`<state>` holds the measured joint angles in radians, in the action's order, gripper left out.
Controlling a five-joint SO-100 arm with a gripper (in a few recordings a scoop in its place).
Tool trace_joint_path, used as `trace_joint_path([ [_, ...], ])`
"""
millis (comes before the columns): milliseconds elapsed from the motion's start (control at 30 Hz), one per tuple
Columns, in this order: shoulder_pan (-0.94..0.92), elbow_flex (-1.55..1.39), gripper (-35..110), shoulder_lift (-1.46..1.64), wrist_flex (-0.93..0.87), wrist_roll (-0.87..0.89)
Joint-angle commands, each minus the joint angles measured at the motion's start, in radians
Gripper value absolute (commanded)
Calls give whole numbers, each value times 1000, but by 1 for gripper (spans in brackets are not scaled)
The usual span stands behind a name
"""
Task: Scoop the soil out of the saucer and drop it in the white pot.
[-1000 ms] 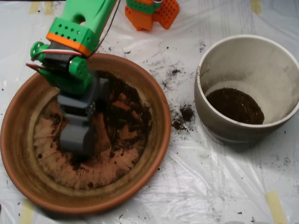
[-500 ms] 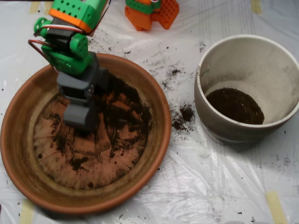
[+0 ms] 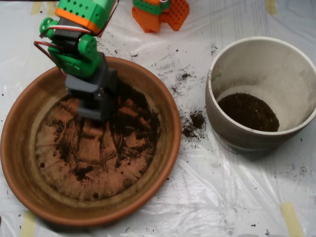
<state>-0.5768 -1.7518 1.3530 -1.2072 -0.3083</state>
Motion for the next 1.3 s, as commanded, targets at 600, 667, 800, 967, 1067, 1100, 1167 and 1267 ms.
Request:
trace_joint_path([
  [600, 178, 664, -1, -173, -523, 124],
  [667, 195, 744, -1, -172, -563, 150],
  [800, 235, 798, -1, -114, -589, 192],
  [967, 333, 719, -1, 87, -566, 229],
  [1067, 425, 719, -1, 196, -583, 245],
  [1100, 456, 724, -1, 227, -584, 241],
  [1167, 503, 732, -1, 272, -578, 224],
  [1267, 565, 779, -1, 287, -584, 199],
])
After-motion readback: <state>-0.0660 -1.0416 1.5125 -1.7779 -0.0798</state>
